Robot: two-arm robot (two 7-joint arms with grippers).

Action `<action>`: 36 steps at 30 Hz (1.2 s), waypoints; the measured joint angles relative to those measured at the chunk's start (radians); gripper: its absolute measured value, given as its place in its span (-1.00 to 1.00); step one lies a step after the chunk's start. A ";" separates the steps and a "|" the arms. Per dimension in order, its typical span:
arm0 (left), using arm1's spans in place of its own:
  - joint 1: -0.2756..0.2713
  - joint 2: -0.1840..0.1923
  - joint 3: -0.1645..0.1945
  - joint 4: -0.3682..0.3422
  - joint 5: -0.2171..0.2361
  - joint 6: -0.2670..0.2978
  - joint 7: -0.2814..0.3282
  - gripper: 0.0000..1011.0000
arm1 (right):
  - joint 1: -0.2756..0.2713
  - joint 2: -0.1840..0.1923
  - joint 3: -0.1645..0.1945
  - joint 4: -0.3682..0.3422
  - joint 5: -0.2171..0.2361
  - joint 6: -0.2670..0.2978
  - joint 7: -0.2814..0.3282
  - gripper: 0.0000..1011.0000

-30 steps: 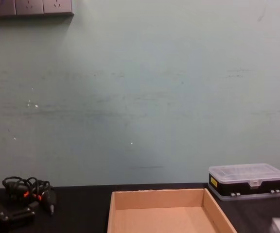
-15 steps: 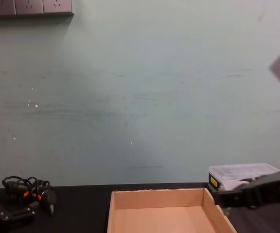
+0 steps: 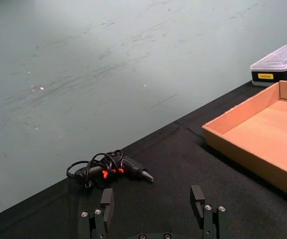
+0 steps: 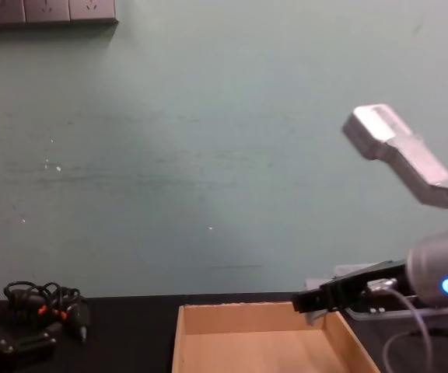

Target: Use one hand to pick up the angle iron from the table and place it into the box.

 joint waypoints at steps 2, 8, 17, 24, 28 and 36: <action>0.000 0.000 0.000 0.000 0.000 0.000 0.000 0.99 | 0.025 -0.021 -0.007 0.051 -0.012 -0.007 0.001 0.45; 0.000 0.000 0.000 0.000 0.000 0.000 0.000 0.99 | 0.071 -0.066 -0.015 0.169 -0.037 -0.036 0.001 0.45; 0.000 0.000 0.000 0.000 0.000 0.000 0.000 0.99 | 0.084 -0.081 -0.014 0.205 -0.045 -0.058 0.002 0.45; 0.000 0.000 0.000 0.000 0.000 0.000 0.000 0.99 | 0.082 -0.078 -0.015 0.199 -0.044 -0.054 0.002 0.73; 0.000 0.000 0.000 0.000 0.000 0.000 0.000 0.99 | 0.081 -0.077 -0.015 0.196 -0.043 -0.051 0.002 0.95; 0.000 0.000 0.000 0.000 0.000 0.000 0.000 0.99 | 0.080 -0.076 -0.015 0.193 -0.043 -0.049 0.001 0.99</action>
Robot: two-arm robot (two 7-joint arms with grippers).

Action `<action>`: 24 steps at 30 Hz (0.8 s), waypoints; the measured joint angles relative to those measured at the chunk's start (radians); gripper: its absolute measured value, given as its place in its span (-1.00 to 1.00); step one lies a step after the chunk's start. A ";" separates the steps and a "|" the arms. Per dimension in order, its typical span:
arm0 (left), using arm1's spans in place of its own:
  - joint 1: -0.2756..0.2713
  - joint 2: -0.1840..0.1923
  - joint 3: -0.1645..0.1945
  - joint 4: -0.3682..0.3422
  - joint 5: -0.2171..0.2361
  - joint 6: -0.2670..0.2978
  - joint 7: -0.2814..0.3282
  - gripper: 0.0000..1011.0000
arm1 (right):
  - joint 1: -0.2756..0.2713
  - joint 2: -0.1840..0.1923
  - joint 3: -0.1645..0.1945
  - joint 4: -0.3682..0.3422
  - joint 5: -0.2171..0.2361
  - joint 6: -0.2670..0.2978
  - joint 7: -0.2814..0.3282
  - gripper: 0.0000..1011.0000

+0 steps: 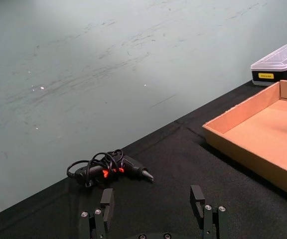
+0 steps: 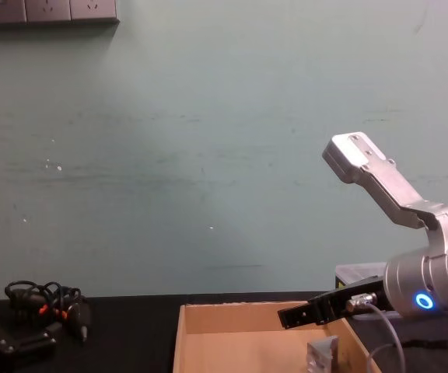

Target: Use one hand to pick up the angle iron from the table and place it into the box.

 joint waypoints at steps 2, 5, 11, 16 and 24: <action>0.000 0.000 0.000 0.000 0.000 0.000 0.000 0.99 | 0.000 0.000 0.000 -0.001 0.000 0.000 0.000 0.99; 0.000 0.000 0.000 0.000 0.000 0.000 0.000 0.99 | 0.000 0.000 0.000 -0.002 0.000 0.001 0.000 0.99; 0.000 0.000 0.000 0.000 0.000 0.000 0.000 0.99 | -0.027 0.017 0.013 -0.048 0.002 0.001 0.013 0.99; 0.000 0.000 0.000 0.000 0.000 0.000 0.000 0.99 | -0.085 0.060 0.036 -0.156 0.013 0.017 0.048 0.99; 0.000 0.000 0.000 0.000 0.000 0.000 0.000 0.99 | -0.238 0.178 0.108 -0.392 0.066 0.080 0.133 0.99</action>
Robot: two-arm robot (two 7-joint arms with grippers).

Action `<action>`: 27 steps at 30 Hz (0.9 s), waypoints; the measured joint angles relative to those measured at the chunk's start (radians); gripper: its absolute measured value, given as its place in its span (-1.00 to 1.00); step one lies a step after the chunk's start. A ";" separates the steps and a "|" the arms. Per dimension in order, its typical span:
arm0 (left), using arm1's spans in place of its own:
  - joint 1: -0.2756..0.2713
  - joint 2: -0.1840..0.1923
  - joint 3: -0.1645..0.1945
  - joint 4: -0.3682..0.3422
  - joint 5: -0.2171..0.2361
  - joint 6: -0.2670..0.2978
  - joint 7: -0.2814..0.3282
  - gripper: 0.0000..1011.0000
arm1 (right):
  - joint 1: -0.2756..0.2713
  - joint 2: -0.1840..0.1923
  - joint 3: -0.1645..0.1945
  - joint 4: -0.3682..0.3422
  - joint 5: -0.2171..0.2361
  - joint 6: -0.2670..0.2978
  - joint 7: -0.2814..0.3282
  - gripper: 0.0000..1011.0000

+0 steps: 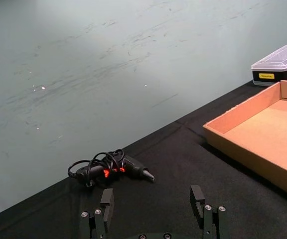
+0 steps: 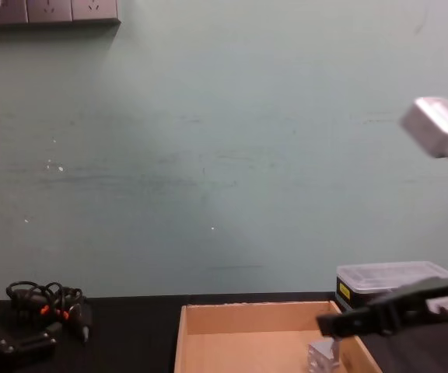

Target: Use one hand to pick up the angle iron from the table and place it into the box.

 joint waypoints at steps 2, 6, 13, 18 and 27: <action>0.000 0.000 0.000 0.000 0.000 0.000 0.000 0.99 | -0.031 0.023 0.014 -0.045 0.015 0.015 0.012 0.99; 0.000 0.000 0.000 0.000 0.000 0.000 0.000 0.99 | -0.137 0.099 0.056 -0.176 0.060 0.057 0.037 0.99; 0.000 0.000 0.000 0.000 0.000 0.000 0.000 0.99 | -0.271 0.184 0.090 -0.311 0.099 0.084 0.044 0.99; 0.000 0.000 0.000 0.000 0.000 0.000 0.000 0.99 | -0.317 0.212 0.081 -0.350 0.100 0.075 0.039 0.99; 0.000 0.000 0.000 0.000 0.000 0.000 0.000 0.99 | -0.311 0.204 0.039 -0.334 0.077 0.046 0.007 0.99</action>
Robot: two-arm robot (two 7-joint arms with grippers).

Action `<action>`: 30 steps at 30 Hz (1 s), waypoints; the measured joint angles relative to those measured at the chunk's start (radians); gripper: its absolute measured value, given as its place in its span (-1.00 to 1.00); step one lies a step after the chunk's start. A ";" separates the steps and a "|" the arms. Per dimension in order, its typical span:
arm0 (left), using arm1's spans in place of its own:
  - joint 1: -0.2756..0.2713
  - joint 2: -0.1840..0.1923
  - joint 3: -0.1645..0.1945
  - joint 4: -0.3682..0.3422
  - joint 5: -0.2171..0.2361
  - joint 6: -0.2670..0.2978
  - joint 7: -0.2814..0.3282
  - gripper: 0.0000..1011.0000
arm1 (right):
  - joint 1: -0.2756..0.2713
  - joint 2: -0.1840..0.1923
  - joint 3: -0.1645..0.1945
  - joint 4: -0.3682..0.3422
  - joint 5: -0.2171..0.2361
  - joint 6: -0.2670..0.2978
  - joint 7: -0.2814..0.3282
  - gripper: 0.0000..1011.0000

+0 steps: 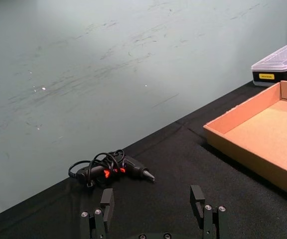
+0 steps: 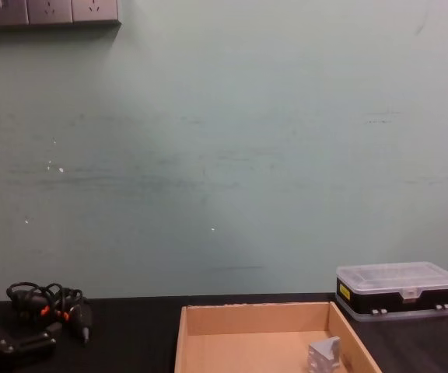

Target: Use one hand to pick up the angle iron from the table and place it into the box.

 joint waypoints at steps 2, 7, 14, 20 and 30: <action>0.000 0.000 0.000 0.000 0.000 0.000 0.000 0.99 | 0.009 -0.007 -0.014 0.010 -0.011 -0.005 -0.005 0.99; 0.000 0.000 0.000 0.000 0.000 0.000 0.000 0.99 | 0.030 -0.032 -0.043 0.041 -0.037 -0.012 -0.013 0.99; 0.000 0.000 0.000 0.000 0.000 0.000 0.000 0.99 | 0.058 -0.075 -0.069 0.091 -0.076 -0.025 -0.026 0.99; 0.000 0.000 0.000 0.000 0.000 0.000 0.000 0.99 | 0.064 -0.105 -0.068 0.114 -0.099 -0.053 -0.040 0.99; 0.000 0.000 0.000 0.000 0.000 0.000 0.000 0.99 | 0.083 -0.152 -0.069 0.170 -0.129 -0.059 -0.046 0.99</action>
